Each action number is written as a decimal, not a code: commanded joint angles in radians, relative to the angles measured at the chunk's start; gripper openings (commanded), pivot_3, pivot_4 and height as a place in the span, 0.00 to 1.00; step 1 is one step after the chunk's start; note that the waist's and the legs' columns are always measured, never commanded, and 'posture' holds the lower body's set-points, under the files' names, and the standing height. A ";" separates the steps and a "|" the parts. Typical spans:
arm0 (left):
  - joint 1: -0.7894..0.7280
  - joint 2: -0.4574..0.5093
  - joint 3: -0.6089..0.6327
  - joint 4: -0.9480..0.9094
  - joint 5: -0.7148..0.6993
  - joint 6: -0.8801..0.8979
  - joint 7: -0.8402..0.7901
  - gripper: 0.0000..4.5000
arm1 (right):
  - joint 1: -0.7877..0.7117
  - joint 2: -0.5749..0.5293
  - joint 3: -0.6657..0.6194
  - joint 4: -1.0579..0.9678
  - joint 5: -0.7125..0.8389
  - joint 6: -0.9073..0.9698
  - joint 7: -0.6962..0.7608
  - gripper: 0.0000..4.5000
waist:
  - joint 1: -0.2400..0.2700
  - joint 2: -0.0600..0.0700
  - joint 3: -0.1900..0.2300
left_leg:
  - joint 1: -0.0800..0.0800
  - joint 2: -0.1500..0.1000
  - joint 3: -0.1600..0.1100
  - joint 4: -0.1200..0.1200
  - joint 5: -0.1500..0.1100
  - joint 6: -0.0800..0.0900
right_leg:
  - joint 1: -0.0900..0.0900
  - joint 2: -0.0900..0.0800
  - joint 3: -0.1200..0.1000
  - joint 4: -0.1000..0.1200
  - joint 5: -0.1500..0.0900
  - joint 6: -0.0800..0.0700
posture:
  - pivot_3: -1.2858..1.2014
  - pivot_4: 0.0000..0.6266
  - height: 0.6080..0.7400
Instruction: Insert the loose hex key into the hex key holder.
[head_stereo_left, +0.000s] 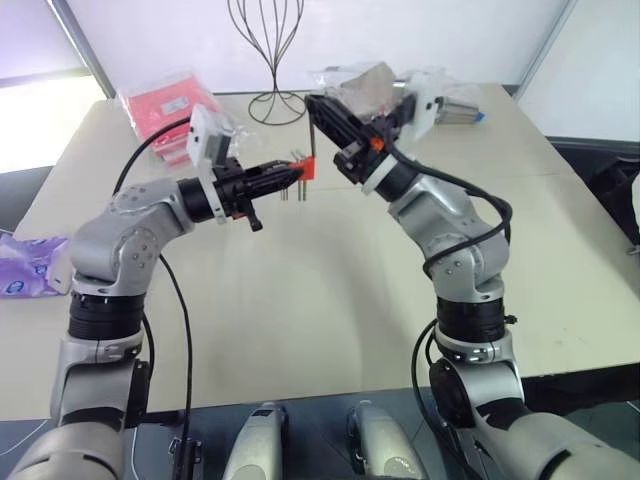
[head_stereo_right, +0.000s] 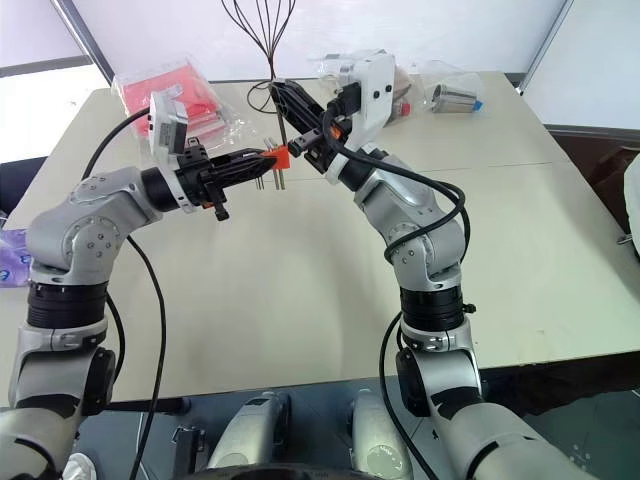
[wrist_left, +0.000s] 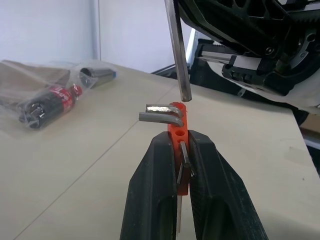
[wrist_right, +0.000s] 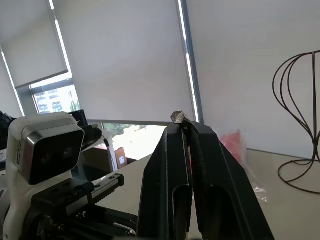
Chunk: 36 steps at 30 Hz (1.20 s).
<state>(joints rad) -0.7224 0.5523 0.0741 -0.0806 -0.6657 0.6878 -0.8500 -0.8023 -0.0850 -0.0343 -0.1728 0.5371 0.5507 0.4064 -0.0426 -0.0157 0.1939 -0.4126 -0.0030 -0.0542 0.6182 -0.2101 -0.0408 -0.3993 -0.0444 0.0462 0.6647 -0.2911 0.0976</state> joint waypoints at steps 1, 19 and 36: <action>-0.035 0.002 0.035 -0.017 -0.011 -0.022 0.000 0.00 | -0.029 0.001 -0.008 -0.040 0.018 -0.019 0.001 0.01 | 0.000 0.000 0.000 | 0.000 0.000 0.000 0.000 0.000 0.000 | 0.000 0.000 0.000 0.000 0.000 0.000 | 0.52 0.24 1.00; -0.032 0.003 0.035 -0.039 -0.024 -0.009 0.002 0.00 | -0.039 0.009 0.016 -0.003 -0.010 -0.064 0.006 0.01 | 0.000 0.000 0.000 | 0.000 0.000 0.000 -0.001 0.000 0.000 | -0.001 0.000 0.000 0.000 0.000 0.000 | 0.52 0.24 1.00; -0.030 0.006 0.035 -0.046 -0.038 -0.005 0.008 0.00 | -0.029 -0.003 0.021 0.003 -0.028 -0.074 0.012 0.01 | 0.000 0.000 0.000 | 0.000 0.000 0.000 -0.002 0.000 0.000 | -0.001 0.000 0.000 -0.001 0.000 0.000 | 0.52 0.24 1.00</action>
<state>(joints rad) -0.7225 0.5509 0.0742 -0.0904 -0.6876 0.6899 -0.8431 -0.8156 -0.0875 -0.0086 -0.1523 0.5127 0.5089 0.4123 -0.0426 -0.0157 0.1939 -0.4126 -0.0030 -0.0541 0.6164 -0.2100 -0.0409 -0.4000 -0.0445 0.0464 0.6640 -0.2911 0.0975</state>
